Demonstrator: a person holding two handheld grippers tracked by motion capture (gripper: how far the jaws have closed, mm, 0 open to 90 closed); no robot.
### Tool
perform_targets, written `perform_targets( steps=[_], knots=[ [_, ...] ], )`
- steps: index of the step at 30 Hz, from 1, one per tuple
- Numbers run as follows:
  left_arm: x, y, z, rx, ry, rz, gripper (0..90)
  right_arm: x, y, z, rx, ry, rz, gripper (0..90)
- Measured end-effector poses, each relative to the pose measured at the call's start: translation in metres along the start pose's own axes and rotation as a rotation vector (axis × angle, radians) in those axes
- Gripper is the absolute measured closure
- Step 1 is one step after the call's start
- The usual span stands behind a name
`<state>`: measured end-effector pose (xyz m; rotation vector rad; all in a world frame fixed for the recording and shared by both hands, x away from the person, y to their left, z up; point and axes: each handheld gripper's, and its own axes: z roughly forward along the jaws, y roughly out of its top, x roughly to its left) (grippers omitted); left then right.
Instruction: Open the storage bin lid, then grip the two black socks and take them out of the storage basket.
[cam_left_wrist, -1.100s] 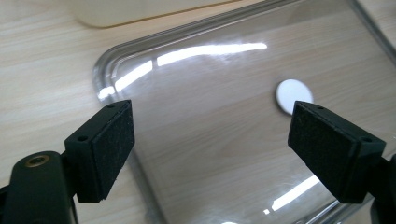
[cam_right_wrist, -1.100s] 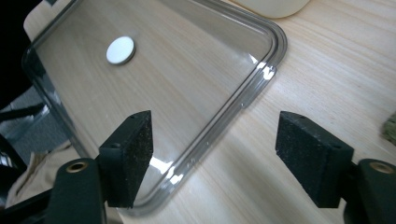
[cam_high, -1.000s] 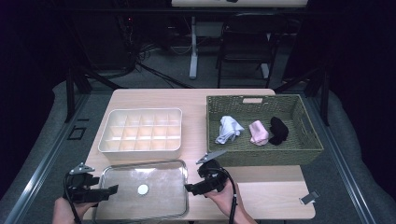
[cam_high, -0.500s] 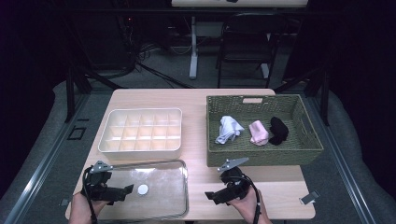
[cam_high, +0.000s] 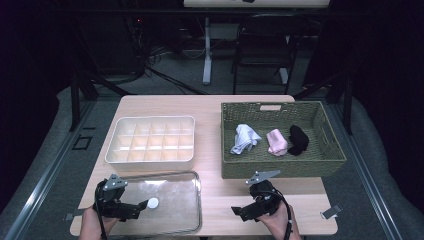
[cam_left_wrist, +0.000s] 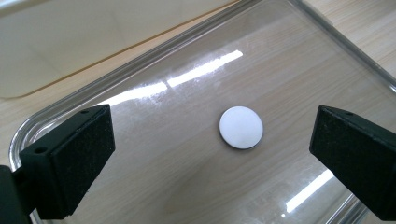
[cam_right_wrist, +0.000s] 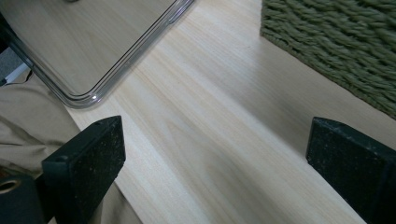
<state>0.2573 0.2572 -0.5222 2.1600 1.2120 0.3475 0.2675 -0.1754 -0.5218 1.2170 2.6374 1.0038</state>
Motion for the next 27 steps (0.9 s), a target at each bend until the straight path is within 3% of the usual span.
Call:
perform_targets(
  steps=[6,13,18,27],
  knots=[
    [-0.002,-0.004,-0.001,0.008,0.003,0.013,0.1,-0.004,0.001,-0.01,-0.01,-0.013,0.001,3.2],
    [0.0,-0.006,-0.001,-0.017,0.007,0.022,0.1,-0.012,-0.004,-0.028,-0.045,-0.032,0.021,3.3],
    [0.0,-0.004,0.0,-0.001,0.02,0.052,0.1,-0.017,-0.003,-0.036,-0.052,-0.044,0.028,3.6],
    [-0.004,-0.002,0.004,0.012,0.015,0.07,0.1,-0.025,0.002,-0.055,-0.05,-0.068,0.033,4.1]
  ],
)
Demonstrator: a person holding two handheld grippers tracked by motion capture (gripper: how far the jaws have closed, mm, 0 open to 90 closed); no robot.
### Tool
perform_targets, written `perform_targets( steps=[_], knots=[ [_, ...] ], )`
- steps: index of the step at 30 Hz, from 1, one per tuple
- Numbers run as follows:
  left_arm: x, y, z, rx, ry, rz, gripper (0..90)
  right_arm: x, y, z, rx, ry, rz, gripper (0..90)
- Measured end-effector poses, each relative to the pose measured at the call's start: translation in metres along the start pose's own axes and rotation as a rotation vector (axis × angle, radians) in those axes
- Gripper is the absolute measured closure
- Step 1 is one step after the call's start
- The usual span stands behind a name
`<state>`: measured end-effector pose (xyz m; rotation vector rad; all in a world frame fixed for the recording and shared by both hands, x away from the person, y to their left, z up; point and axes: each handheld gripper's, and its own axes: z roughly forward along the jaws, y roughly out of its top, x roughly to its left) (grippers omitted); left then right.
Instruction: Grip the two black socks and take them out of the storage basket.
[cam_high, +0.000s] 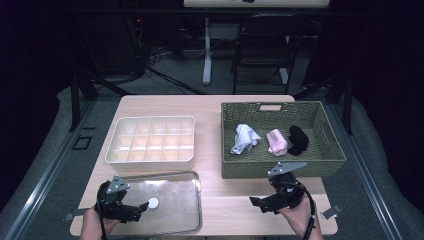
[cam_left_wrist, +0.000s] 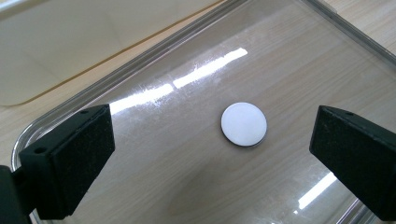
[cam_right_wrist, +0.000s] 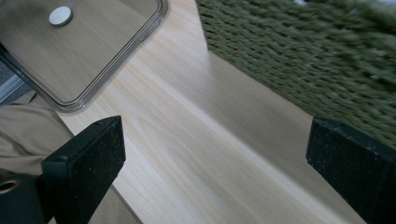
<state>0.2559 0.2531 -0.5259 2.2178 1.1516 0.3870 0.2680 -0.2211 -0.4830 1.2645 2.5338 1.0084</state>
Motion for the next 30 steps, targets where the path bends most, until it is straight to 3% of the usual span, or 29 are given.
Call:
perform_targets(
  steps=[9,14,20,30],
  knots=[
    [-0.003,0.001,-0.001,0.002,0.002,0.016,0.1,-0.017,0.009,-0.029,-0.045,-0.057,0.035,4.7],
    [-0.003,0.001,0.0,0.002,0.003,0.01,0.1,-0.028,0.016,-0.041,-0.043,-0.085,0.045,4.6],
    [-0.004,0.0,0.001,0.007,0.0,0.01,0.1,-0.039,0.026,-0.048,-0.046,-0.11,0.044,4.7],
    [-0.004,0.0,0.002,0.006,0.001,0.01,0.1,-0.072,0.044,-0.053,-0.041,-0.147,0.078,4.8]
  ],
)
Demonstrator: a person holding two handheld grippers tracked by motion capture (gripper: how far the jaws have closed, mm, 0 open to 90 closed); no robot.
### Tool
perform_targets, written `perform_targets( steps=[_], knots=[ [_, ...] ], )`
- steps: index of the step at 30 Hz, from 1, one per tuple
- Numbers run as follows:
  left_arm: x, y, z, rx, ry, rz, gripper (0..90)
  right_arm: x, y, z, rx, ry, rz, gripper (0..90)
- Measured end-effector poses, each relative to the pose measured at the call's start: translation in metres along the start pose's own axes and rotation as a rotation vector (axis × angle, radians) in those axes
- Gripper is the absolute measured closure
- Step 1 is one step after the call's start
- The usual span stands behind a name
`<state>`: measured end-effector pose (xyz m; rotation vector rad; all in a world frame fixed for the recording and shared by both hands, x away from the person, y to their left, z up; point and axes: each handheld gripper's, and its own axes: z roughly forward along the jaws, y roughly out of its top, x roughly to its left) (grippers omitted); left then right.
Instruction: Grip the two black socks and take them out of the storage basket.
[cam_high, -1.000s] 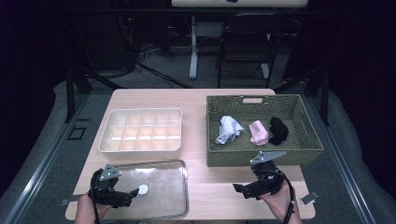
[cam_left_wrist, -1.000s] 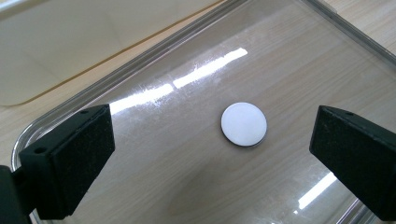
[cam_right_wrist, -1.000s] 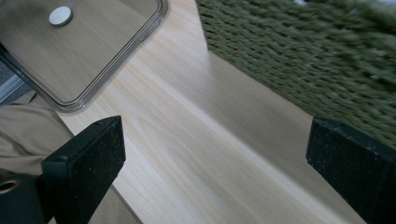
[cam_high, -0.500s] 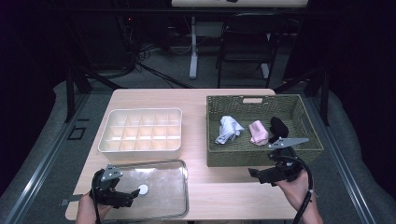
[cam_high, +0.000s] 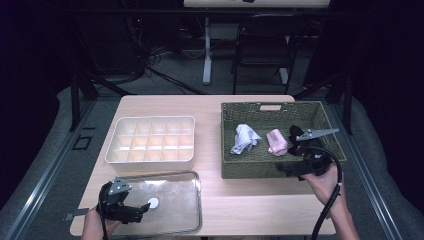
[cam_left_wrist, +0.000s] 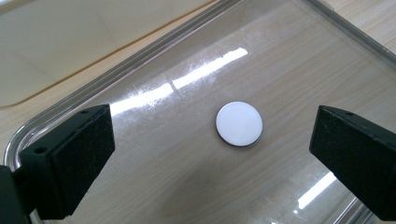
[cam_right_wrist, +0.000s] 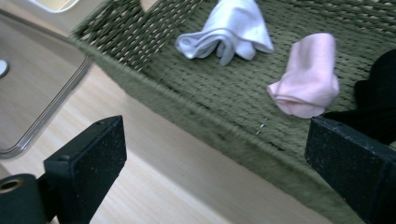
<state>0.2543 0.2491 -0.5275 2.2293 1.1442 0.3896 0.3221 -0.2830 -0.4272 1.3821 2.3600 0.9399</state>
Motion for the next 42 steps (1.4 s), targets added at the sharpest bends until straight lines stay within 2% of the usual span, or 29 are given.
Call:
perform_targets(
  steps=[2,9,13,20,28,42],
  knots=[
    [-0.001,0.0,0.001,0.004,0.003,0.003,0.1,-0.008,0.006,0.001,0.008,-0.01,0.012,4.9],
    [-0.001,0.0,0.001,0.007,0.003,0.0,0.1,-0.024,0.015,0.004,0.022,-0.029,0.031,5.3],
    [-0.001,0.0,0.001,0.005,0.001,0.002,0.1,-0.042,0.023,0.005,0.022,-0.049,0.061,5.5],
    [-0.001,0.0,0.002,0.014,0.0,0.009,0.1,-0.057,0.034,0.009,0.041,-0.066,0.075,5.9],
    [-0.001,-0.001,0.002,0.017,0.0,0.007,0.1,-0.071,0.044,0.017,0.039,-0.083,0.095,6.0],
    [-0.001,-0.001,0.003,0.013,0.01,0.011,0.1,-0.096,0.054,0.041,0.042,-0.108,0.14,6.6]
  ],
)
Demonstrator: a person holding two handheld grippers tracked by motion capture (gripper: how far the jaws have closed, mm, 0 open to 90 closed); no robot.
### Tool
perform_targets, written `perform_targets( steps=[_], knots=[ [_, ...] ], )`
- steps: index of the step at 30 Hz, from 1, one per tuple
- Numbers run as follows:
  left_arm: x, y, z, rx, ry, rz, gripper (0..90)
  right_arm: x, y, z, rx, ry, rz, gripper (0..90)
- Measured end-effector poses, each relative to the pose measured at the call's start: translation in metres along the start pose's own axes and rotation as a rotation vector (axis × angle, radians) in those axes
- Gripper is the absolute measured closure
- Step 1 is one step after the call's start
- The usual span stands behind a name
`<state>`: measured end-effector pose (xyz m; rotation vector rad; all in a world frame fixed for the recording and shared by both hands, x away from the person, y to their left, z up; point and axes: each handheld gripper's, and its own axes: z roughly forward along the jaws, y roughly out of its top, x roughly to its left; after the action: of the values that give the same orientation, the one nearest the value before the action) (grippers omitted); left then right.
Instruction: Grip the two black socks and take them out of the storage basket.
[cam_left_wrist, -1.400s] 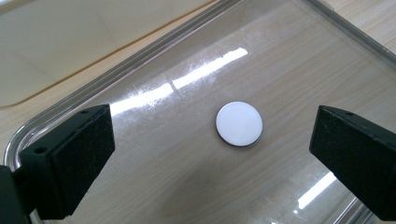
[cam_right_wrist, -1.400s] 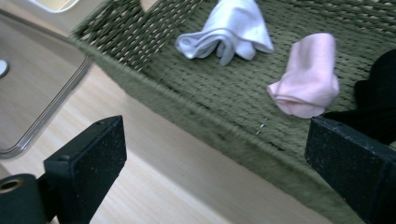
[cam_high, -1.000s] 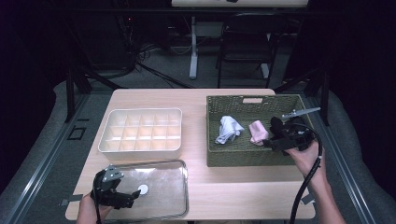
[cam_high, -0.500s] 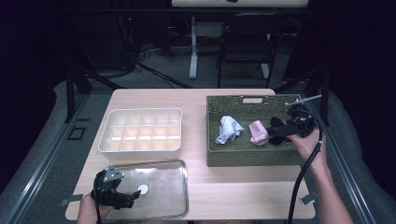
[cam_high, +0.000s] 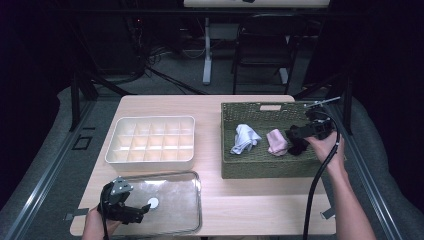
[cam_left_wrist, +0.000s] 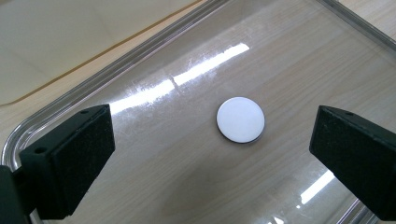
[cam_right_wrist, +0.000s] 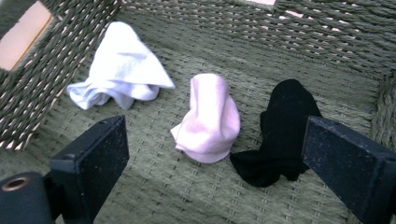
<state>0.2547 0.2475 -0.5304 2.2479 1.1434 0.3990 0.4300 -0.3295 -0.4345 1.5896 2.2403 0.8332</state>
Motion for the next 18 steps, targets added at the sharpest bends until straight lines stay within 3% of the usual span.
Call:
perform_targets(
  steps=[6,17,18],
  knots=[
    [0.0,0.0,0.0,0.001,0.0,0.001,0.1,-0.009,0.003,0.012,-0.002,-0.013,0.019,6.9],
    [0.001,-0.001,0.0,0.002,-0.001,-0.002,0.1,-0.029,0.007,0.04,0.092,-0.05,0.068,12.8],
    [0.001,-0.001,0.0,0.002,-0.001,-0.002,0.1,-0.029,0.007,0.043,0.082,-0.055,0.086,13.0]
  ],
)
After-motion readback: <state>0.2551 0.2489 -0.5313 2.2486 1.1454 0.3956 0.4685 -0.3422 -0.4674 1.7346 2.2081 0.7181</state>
